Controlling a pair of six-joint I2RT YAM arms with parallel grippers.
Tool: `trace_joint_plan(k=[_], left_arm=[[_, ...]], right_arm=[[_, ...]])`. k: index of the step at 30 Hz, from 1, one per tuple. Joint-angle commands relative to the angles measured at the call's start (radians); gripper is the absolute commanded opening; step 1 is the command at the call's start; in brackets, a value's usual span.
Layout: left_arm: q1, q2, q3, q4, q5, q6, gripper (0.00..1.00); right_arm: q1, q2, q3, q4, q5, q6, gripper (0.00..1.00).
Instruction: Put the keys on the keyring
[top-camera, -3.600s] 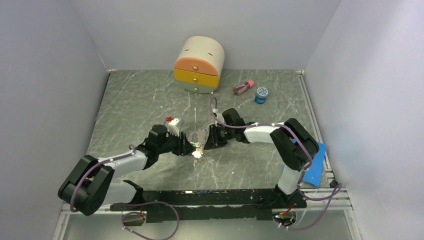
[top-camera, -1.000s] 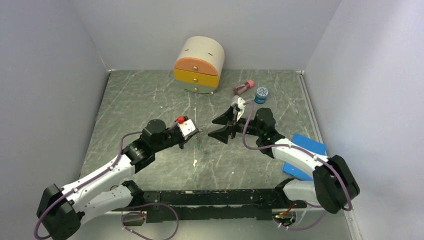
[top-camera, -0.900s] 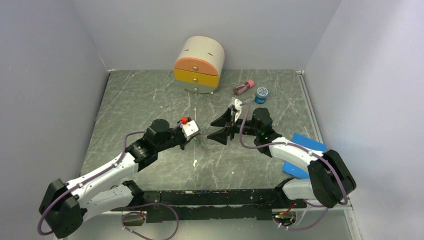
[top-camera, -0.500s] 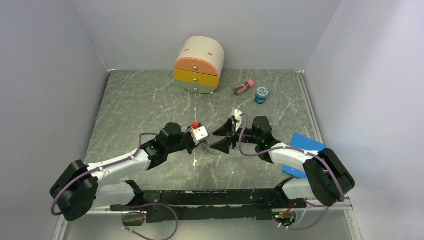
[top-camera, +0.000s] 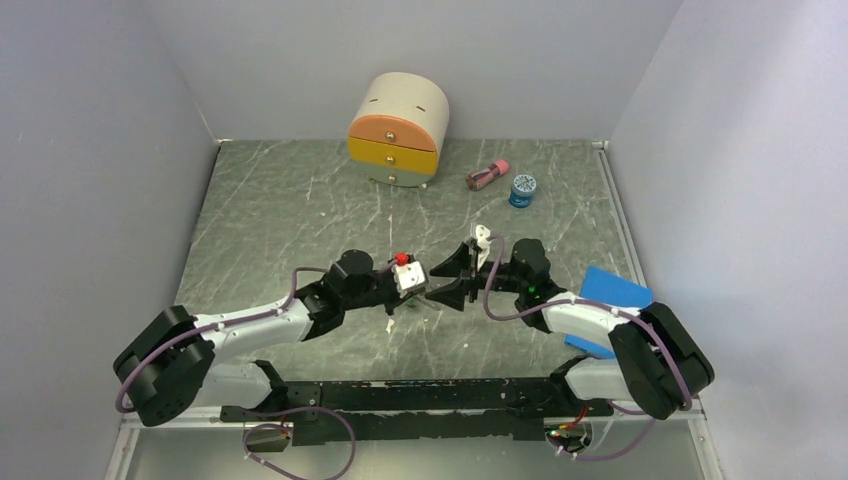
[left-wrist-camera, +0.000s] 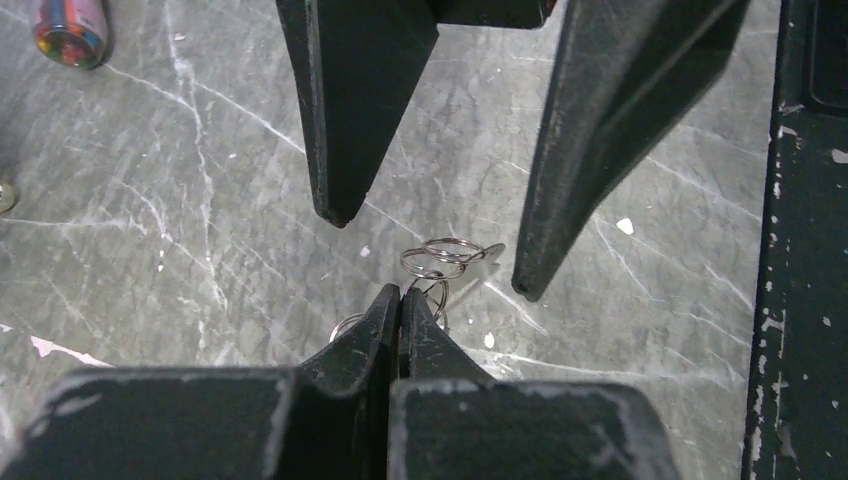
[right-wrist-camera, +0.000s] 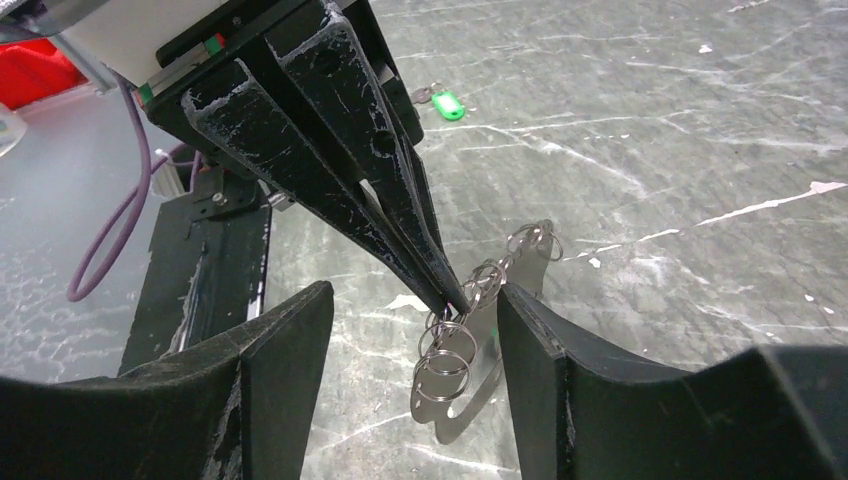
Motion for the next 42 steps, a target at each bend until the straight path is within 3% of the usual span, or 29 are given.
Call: trace_joint_plan(k=[1,9,14,23,36,42], left_arm=[[-0.017,-0.035,0.009,-0.027,0.026,0.048,0.02],[-0.028,-0.096,-0.005,-0.055,0.029,0.058,0.03],[-0.034,-0.1,-0.006,-0.063,0.011,0.053,0.03],[-0.04,-0.102,-0.012,-0.074,-0.031,0.04,0.03],[-0.041,-0.099,0.027,-0.187,-0.274,-0.044,0.03],[-0.042,-0.116,0.017,-0.185,-0.283,-0.055,0.02]], right_arm=[[-0.014,0.021,-0.01,0.089,-0.092,-0.021,0.63],[-0.014,0.154,0.059,0.085,-0.268,-0.002,0.5],[-0.014,0.165,0.046,0.167,-0.272,0.052,0.38],[-0.014,0.125,0.066,0.051,-0.235,-0.017,0.0],[-0.014,0.009,0.062,-0.102,-0.112,-0.095,0.0],[-0.014,-0.015,0.044,-0.09,-0.044,-0.083,0.28]])
